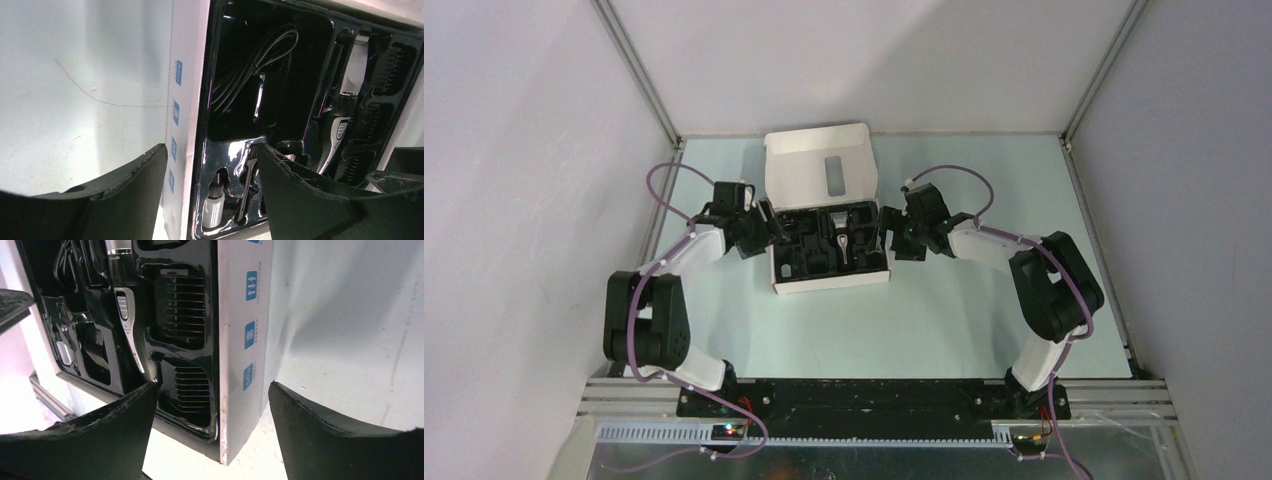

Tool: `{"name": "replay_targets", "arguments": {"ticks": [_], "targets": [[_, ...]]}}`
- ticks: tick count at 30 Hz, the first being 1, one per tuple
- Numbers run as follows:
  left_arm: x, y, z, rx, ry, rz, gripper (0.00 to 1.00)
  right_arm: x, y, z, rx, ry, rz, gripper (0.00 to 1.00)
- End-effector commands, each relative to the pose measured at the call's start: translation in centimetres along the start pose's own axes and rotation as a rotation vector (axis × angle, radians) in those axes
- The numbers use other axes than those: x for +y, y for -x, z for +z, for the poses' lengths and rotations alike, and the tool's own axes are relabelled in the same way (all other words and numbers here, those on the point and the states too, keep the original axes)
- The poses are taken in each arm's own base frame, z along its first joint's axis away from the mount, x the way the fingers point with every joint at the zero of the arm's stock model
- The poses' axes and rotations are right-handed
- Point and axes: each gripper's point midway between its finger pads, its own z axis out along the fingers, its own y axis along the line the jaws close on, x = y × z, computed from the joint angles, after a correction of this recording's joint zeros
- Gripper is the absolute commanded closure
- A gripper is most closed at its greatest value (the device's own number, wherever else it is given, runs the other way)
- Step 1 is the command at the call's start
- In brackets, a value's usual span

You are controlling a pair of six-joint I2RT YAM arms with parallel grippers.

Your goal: Sort the hair-cutting tools

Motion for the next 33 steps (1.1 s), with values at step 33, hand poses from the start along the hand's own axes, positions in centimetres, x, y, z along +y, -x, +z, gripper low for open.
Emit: {"name": "replay_targets", "arguments": {"ticks": [33], "targets": [[-13.3,-2.3,-6.0,-0.079,-0.358,0.127,0.26,-2.8,-1.2,-14.1,-0.181,0.021,0.011,0.03]]}}
